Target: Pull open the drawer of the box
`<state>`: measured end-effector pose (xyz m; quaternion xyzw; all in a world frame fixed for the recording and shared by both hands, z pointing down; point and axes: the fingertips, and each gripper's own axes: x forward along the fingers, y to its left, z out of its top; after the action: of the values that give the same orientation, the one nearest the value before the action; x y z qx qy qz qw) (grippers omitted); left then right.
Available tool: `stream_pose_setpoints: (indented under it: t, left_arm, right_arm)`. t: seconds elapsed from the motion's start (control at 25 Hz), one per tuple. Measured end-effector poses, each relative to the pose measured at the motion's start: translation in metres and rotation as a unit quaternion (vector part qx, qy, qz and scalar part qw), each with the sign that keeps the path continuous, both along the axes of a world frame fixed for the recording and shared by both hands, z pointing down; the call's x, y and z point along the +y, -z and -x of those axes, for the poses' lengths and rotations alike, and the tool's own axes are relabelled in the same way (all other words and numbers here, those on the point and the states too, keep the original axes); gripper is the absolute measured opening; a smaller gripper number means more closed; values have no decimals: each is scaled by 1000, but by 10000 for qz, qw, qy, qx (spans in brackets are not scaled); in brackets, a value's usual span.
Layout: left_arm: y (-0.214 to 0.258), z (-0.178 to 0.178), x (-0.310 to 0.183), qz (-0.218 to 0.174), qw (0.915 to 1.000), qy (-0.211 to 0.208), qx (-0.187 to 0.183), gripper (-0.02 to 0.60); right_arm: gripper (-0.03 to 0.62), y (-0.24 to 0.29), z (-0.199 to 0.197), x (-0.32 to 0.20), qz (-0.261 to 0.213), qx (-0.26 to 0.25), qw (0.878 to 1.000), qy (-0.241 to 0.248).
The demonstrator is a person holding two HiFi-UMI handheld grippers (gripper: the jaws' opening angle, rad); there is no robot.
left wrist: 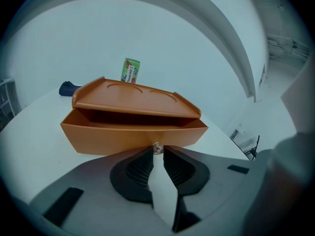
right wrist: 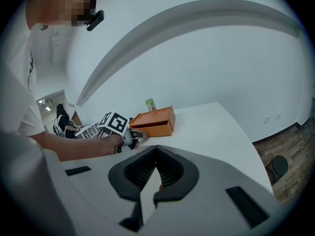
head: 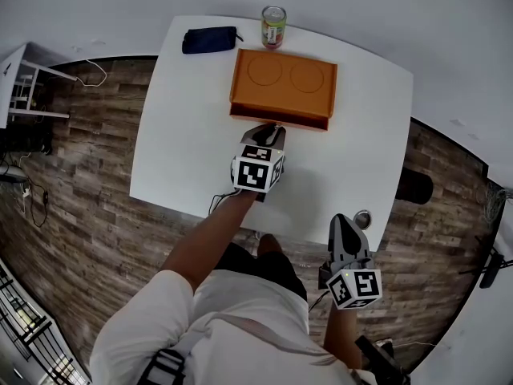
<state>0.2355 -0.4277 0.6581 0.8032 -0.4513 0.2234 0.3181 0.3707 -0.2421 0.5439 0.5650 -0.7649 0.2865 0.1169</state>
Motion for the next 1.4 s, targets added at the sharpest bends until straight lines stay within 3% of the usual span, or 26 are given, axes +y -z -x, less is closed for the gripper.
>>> stream_pose_setpoints:
  t: [0.36, 1.04, 1.4]
  left_arm:
    - [1, 1, 26, 40, 10000, 13, -2, 77]
    - [-1, -8, 35, 57, 9990, 434, -79, 77]
    - [-2, -13, 54, 91, 9990, 412, -120, 77]
  right_arm:
    - [2, 5, 0, 9, -50, 11, 10000, 76]
    - [2, 3, -13, 23, -72, -37, 9999, 153]
    - [2, 3, -12, 26, -83, -64, 9997, 220]
